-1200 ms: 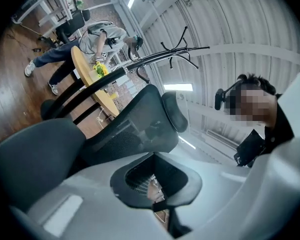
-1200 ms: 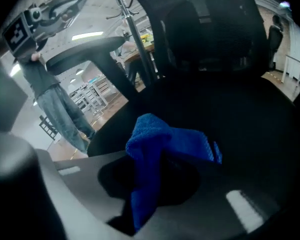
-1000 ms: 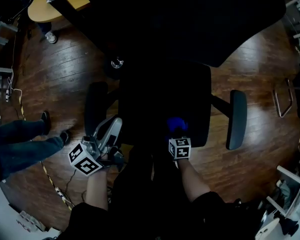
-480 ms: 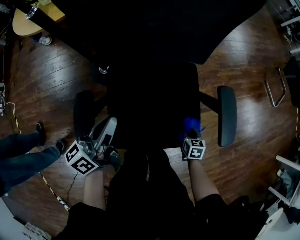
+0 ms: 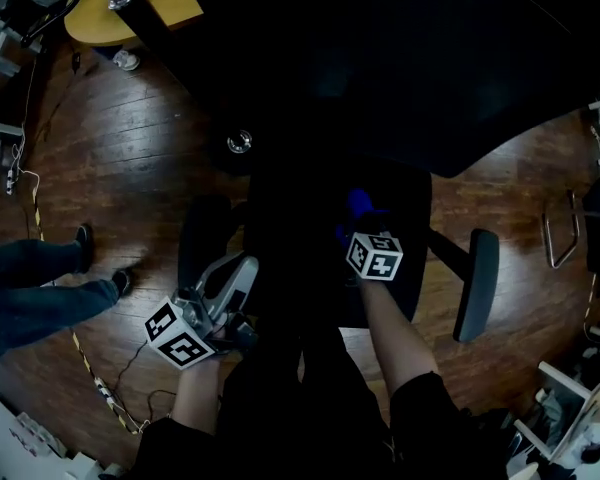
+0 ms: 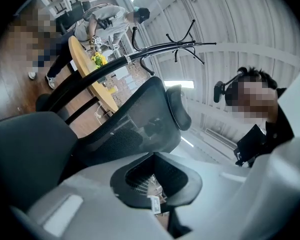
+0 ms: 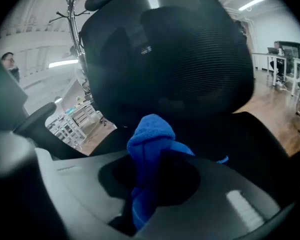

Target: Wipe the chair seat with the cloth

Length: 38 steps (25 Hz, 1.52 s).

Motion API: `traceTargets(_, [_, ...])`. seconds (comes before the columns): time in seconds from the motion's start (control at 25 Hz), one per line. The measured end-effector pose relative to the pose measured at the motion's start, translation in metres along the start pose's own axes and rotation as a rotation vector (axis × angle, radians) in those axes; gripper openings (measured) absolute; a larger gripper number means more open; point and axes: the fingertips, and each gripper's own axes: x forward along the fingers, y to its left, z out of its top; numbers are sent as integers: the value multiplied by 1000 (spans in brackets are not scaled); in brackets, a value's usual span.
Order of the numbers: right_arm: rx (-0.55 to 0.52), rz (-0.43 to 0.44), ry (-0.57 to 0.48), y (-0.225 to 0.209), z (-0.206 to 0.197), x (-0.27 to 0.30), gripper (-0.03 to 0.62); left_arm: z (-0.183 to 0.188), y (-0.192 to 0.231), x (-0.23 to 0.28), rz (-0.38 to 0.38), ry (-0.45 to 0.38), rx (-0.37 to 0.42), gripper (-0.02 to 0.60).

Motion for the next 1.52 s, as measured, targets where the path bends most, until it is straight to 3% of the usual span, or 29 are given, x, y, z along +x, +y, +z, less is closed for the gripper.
traceTargets(0.16, [-72,128,53,73,35,73,66,5,6,1,-3,-37,-30,-12])
traceTargets(0.28, [-121,205,121,117,31,116,66,10,12,2,4,-58,-44,-12])
traceTargets(0.44, [-179,218,184,147,15,150,66,16,19,-2,16,-80,-53,-12])
traceTargets(0.64, [-253,199,172,154,12,154,66,24,28,-12,42,-92,-55,-12])
traceTargets(0.88, [-215,20,170,69,12,137,66,23,31,-8,27,-73,-54,-12])
traceTargets(1.28, [-124,-278,117,-151,42,27,66,10,25,6,34,-33,-49,-12])
traceTargets(1.52, [-130,-299,100,-180,49,8,66,-3,21,15,40,2,-46,-12])
